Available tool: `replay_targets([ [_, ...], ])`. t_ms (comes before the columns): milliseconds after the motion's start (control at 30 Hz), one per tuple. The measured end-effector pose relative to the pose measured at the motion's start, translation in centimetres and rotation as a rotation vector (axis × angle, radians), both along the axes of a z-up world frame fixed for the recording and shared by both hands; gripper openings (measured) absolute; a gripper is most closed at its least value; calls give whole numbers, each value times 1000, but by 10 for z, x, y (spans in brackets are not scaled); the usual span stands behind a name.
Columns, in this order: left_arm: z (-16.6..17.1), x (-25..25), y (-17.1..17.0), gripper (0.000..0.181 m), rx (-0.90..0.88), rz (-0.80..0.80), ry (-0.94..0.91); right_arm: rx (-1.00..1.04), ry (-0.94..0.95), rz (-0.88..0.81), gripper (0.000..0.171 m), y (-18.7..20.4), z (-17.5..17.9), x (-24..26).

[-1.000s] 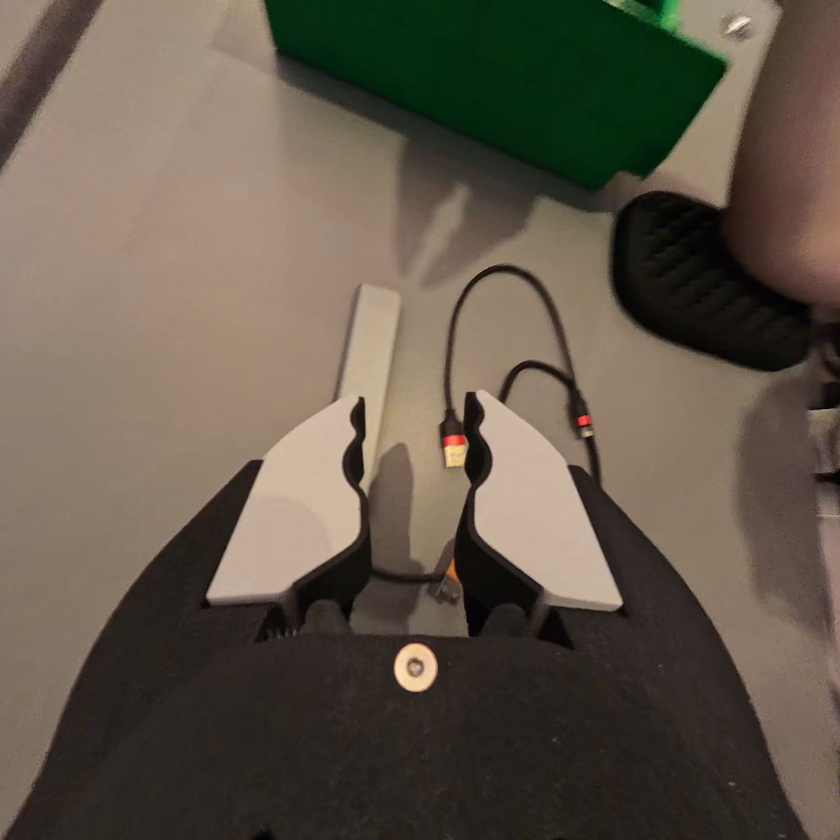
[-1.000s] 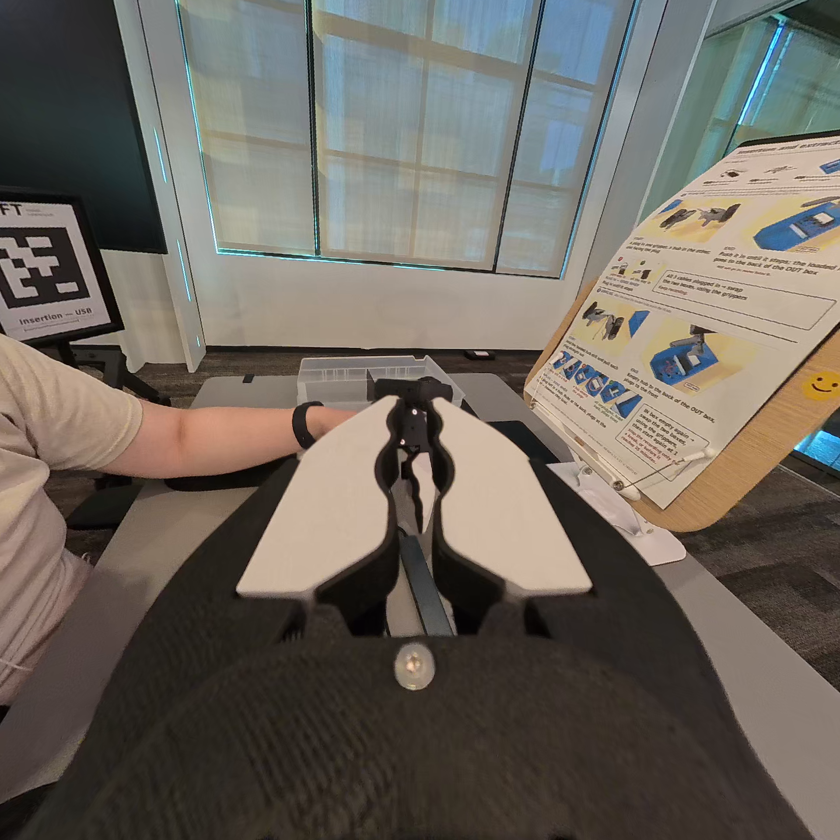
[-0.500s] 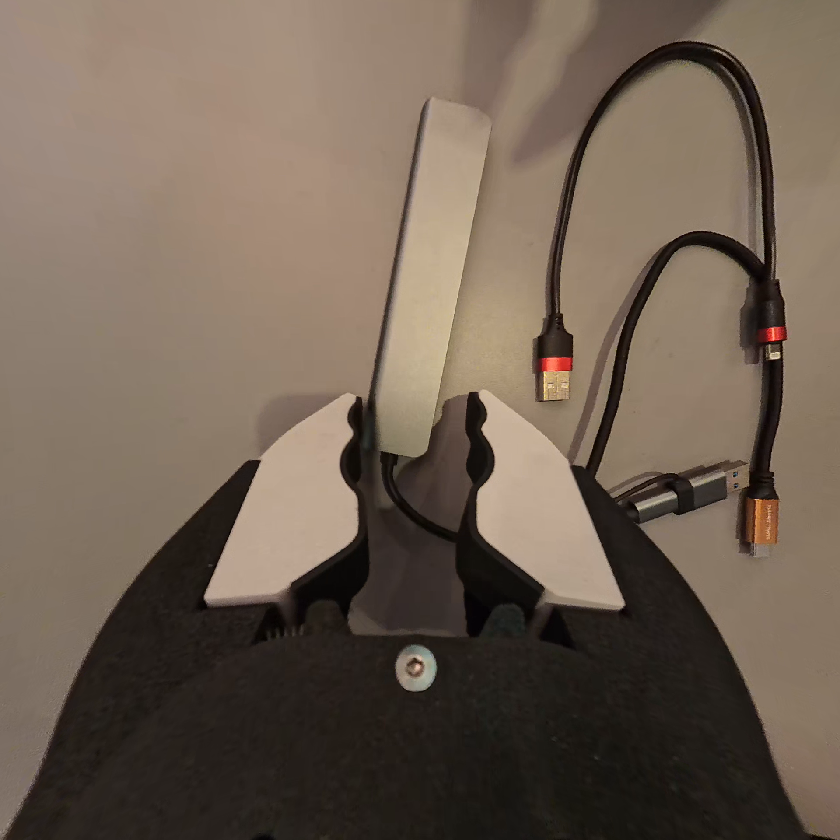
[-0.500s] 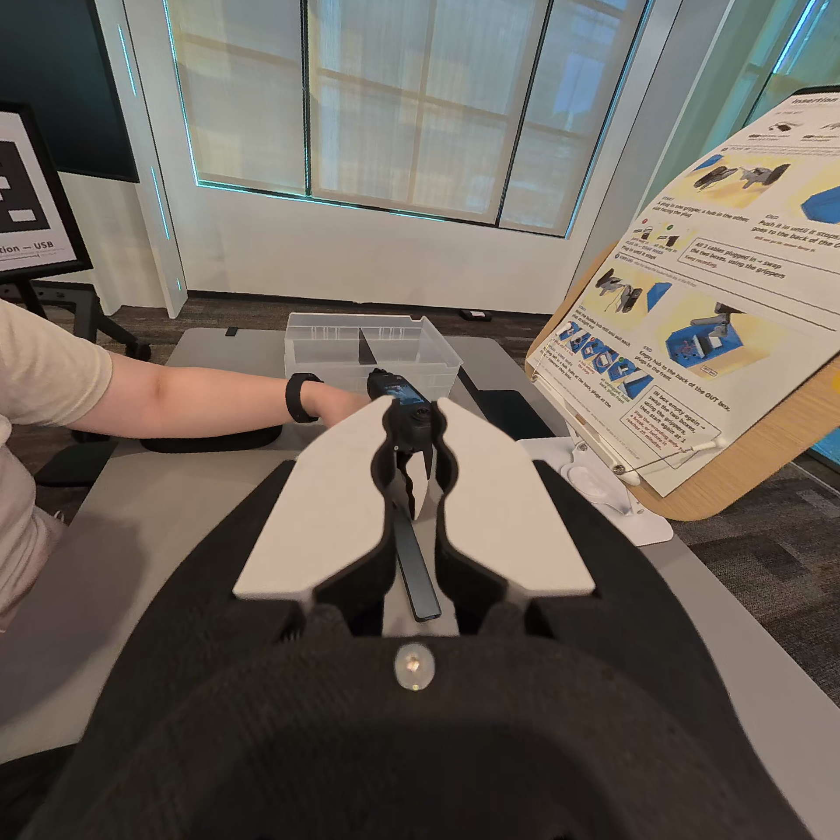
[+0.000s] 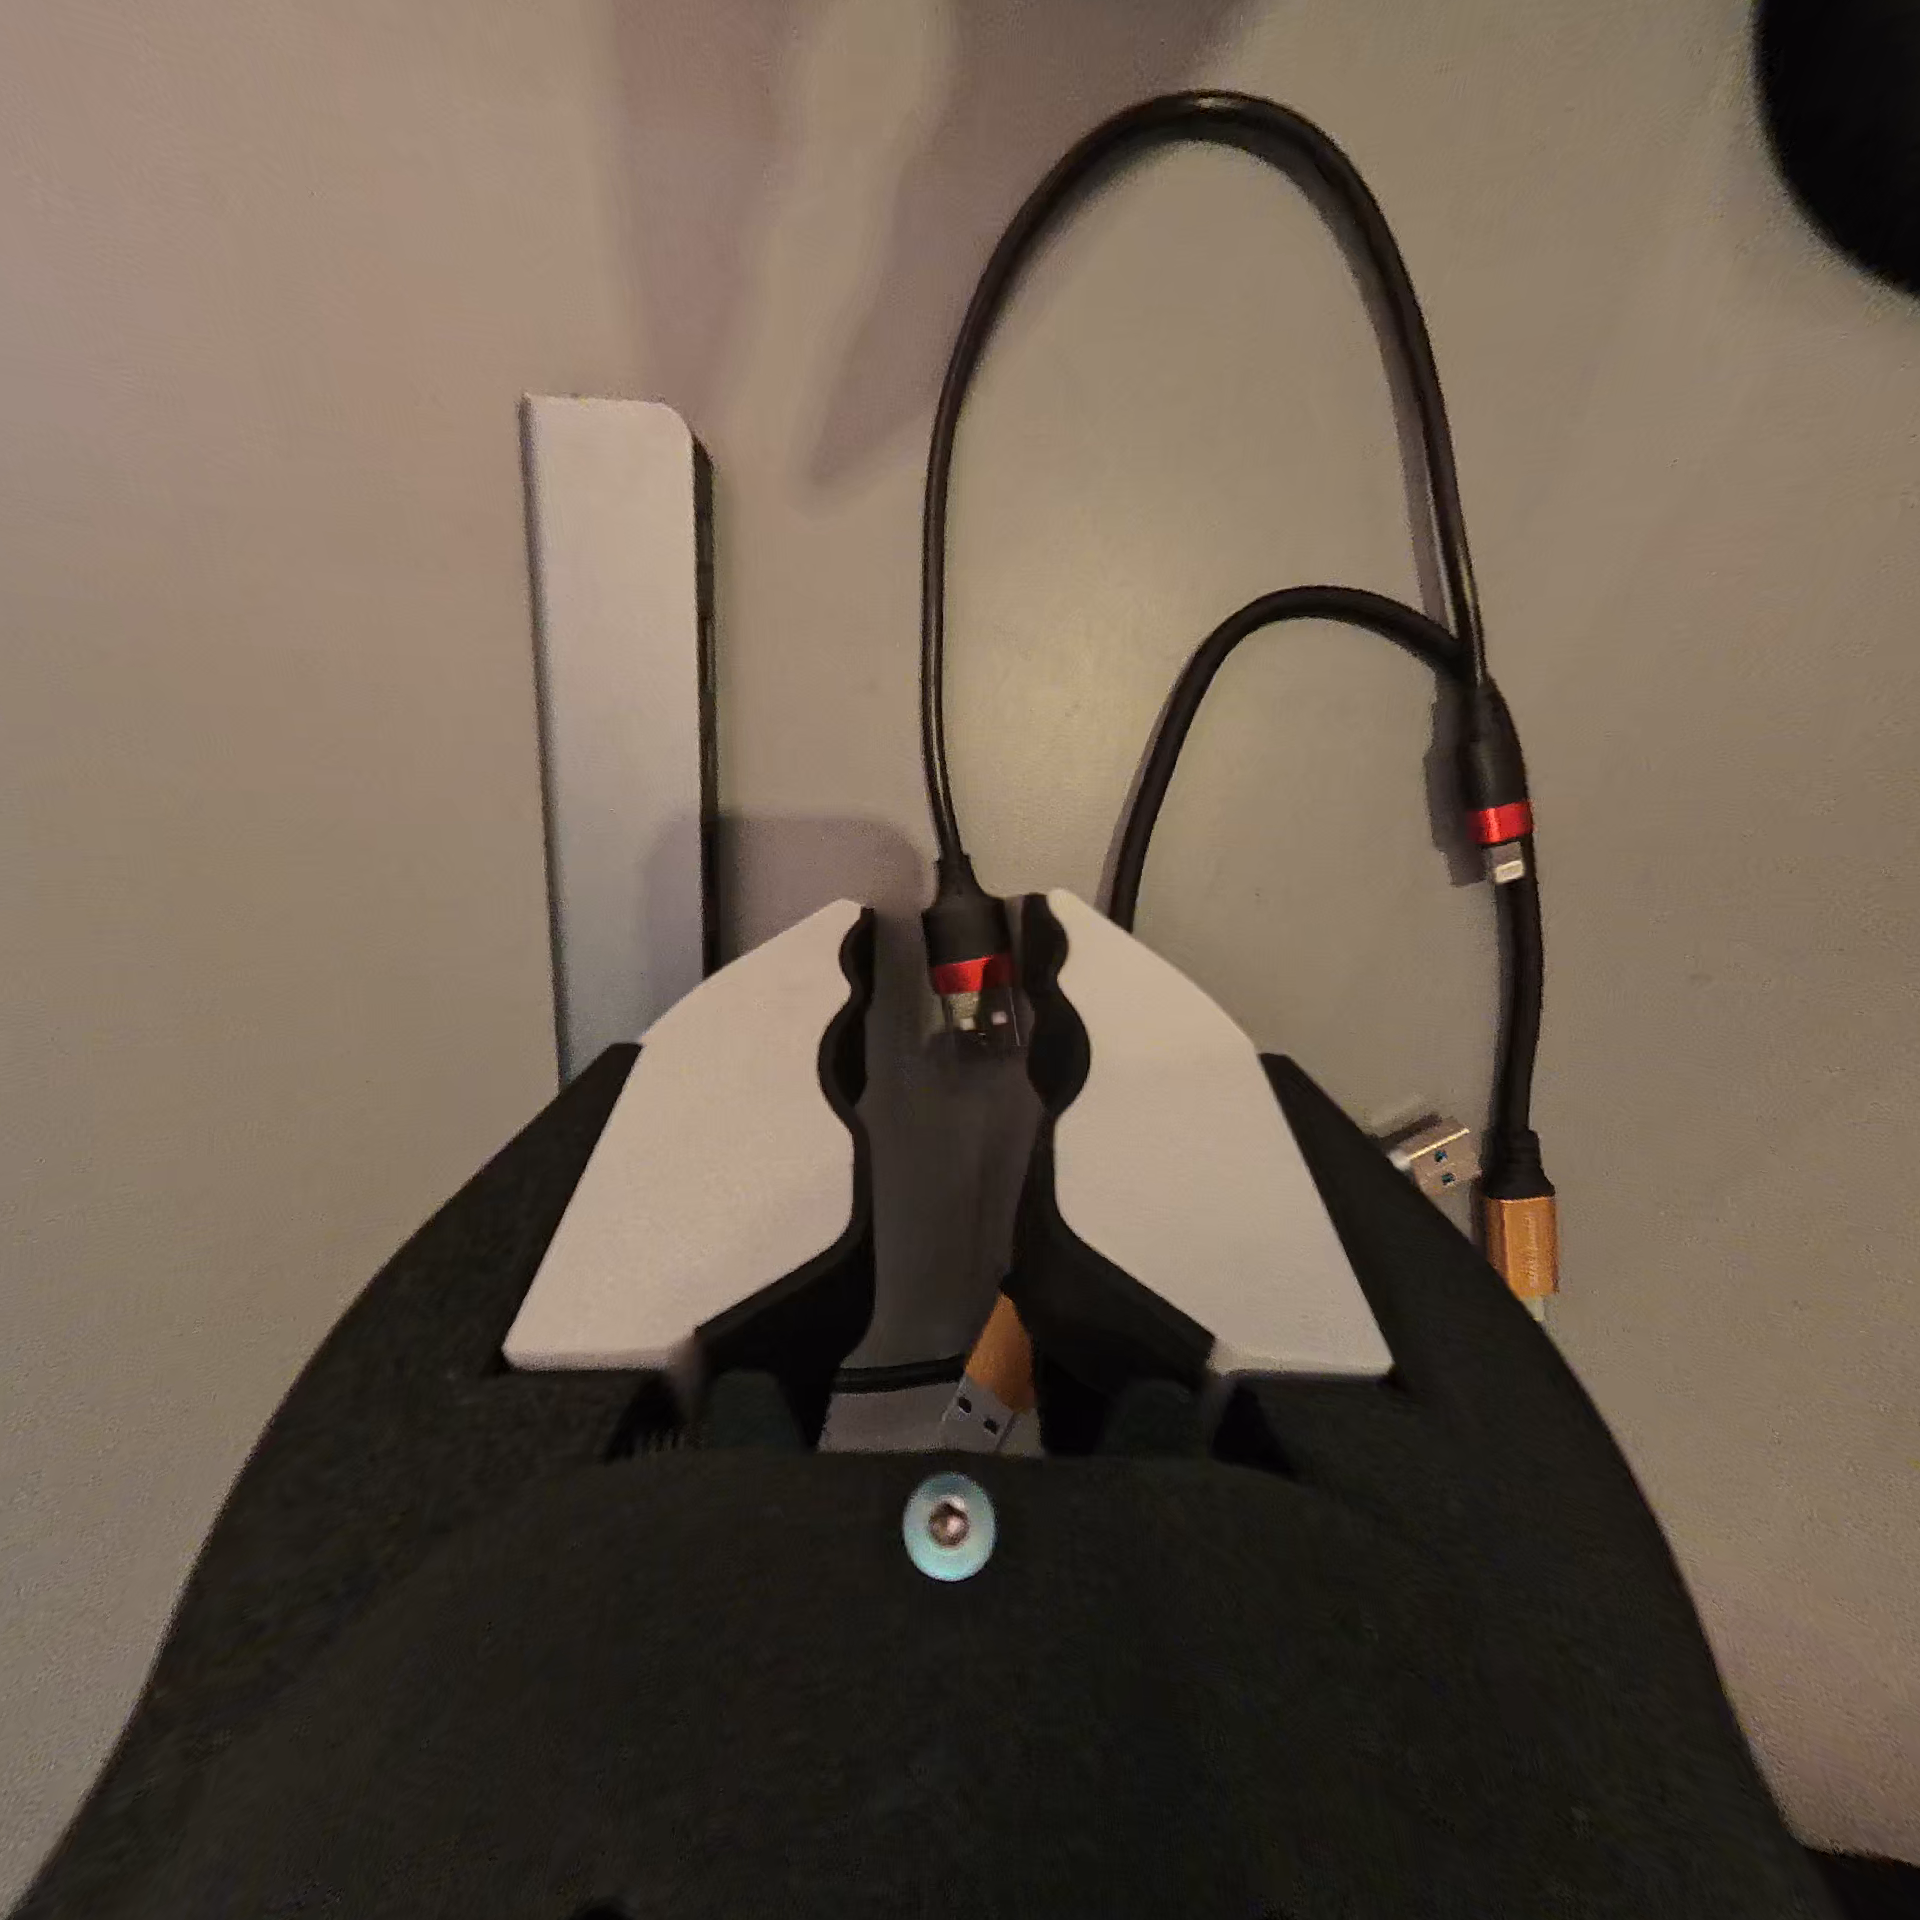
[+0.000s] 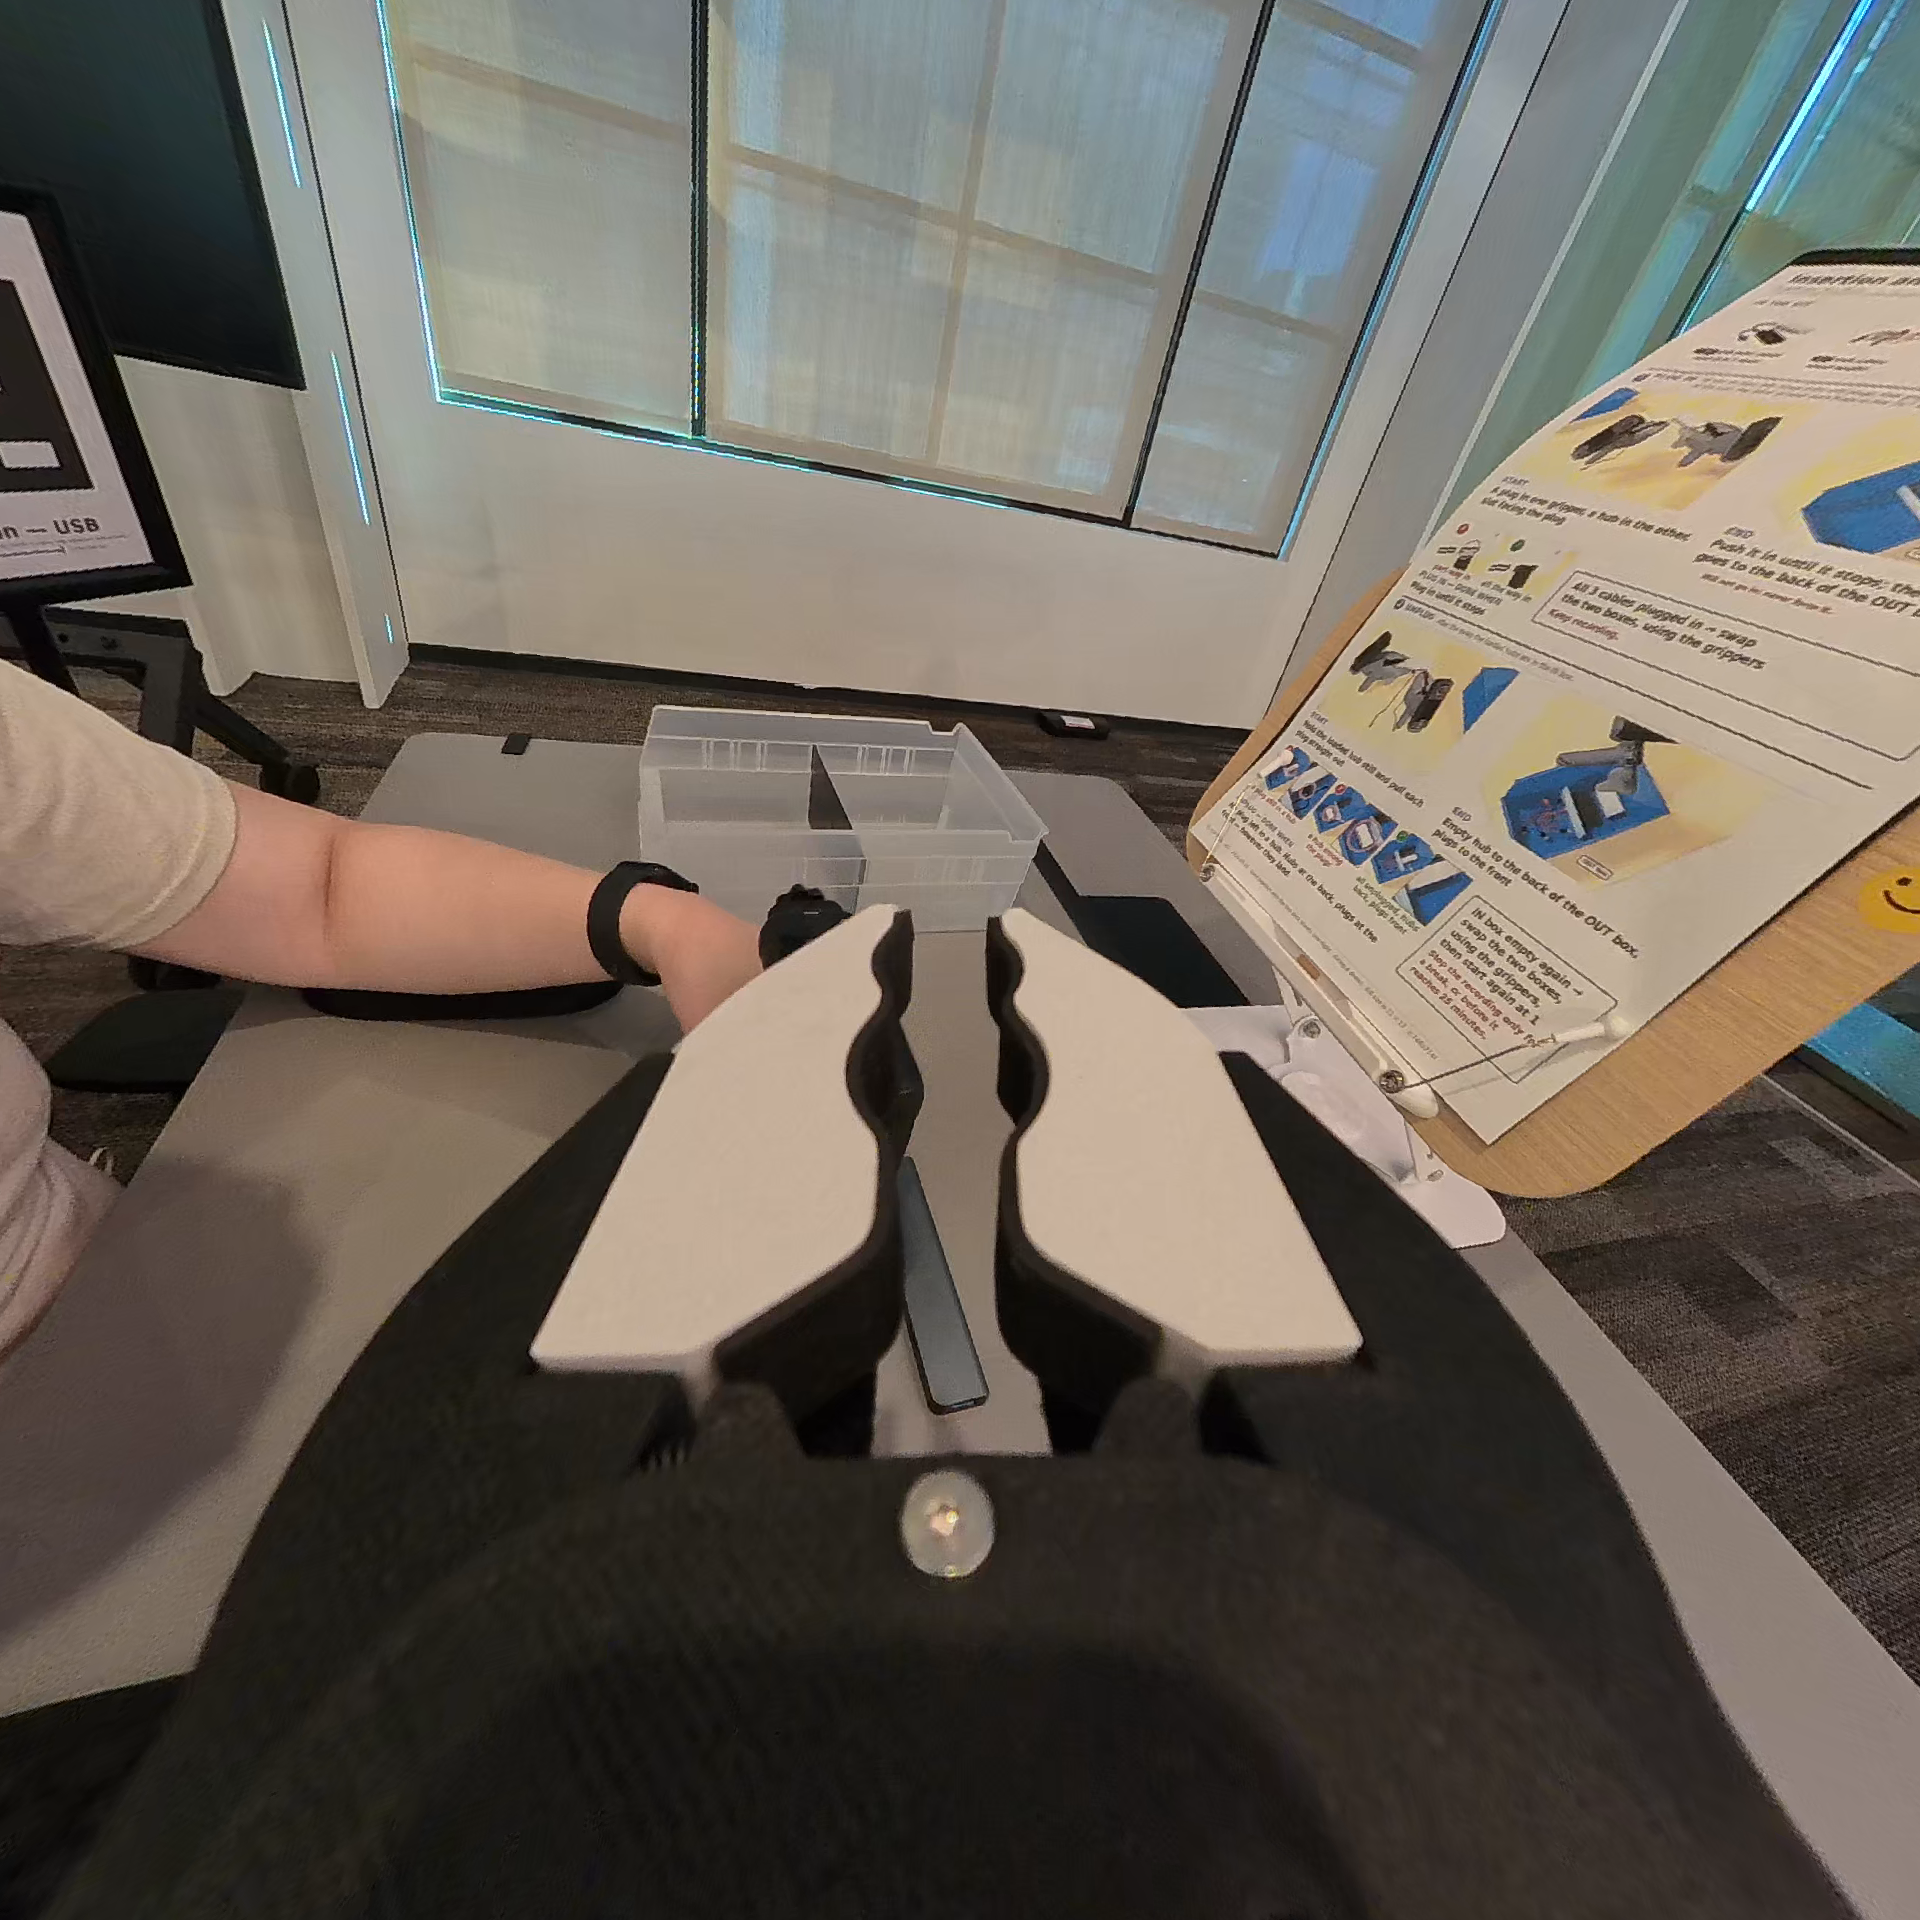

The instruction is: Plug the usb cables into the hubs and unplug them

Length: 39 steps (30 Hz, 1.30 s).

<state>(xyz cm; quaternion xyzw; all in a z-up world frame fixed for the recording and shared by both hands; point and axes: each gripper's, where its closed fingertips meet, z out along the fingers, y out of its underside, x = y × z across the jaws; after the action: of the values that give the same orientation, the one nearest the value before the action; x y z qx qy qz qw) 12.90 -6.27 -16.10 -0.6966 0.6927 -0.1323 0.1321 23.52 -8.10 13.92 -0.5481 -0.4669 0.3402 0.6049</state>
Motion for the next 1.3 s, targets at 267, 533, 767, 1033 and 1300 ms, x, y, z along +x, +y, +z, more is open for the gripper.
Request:
replay_targets([
  [267, 33, -15, 18, 15, 140, 47, 2, -9, -13, 9, 14, 2, -4, -6],
  [533, 126, -43, 14, 15, 286, 82, -179, 138, -357, 95, 28, 4, -63, -71],
  [767, 153, -54, 5, 15, 345, 63, -229, 309, -567, 144, 32, 5, -111, -152],
  [1033, 174, -60, -4, 15, 380, 43, -278, 300, -573, 90, 17, 27, -128, -160],
  [1300, 200, -60, -4, 19, 420, 54, -426, 317, -489, 78, 4, 29, -113, -162],
])
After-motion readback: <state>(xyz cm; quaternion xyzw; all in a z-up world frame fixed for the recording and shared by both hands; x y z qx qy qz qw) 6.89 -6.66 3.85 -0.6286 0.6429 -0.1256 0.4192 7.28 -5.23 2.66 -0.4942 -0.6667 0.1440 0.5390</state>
